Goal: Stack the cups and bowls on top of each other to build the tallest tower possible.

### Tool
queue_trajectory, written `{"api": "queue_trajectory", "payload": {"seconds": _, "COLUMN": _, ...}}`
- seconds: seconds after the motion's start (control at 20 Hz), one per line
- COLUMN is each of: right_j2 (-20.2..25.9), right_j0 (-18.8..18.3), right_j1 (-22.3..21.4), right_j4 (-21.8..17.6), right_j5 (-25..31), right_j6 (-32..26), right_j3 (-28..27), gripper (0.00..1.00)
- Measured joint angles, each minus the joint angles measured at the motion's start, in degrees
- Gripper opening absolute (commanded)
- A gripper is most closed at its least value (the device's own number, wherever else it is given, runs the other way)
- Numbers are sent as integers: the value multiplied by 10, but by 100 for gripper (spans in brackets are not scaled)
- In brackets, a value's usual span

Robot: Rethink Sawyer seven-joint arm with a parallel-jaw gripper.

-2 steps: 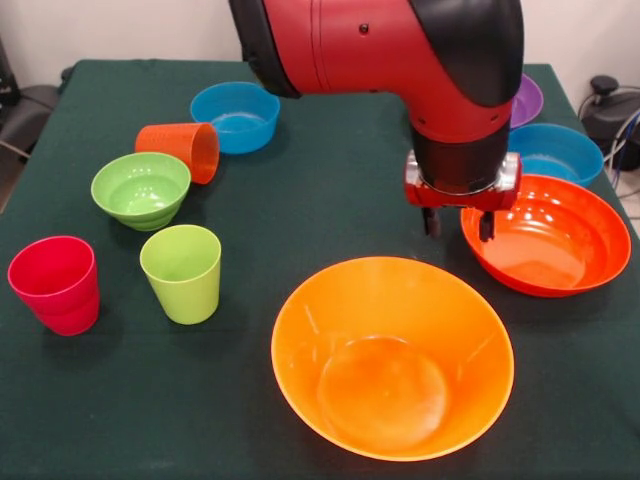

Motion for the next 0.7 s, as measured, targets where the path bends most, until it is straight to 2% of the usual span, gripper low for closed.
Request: {"api": "queue_trajectory", "payload": {"seconds": 0.7, "right_j2": 21, "right_j0": -50, "right_j1": 29, "right_j4": 0, "right_j5": -9, "right_j6": 0, "right_j3": 15, "gripper": 100}}
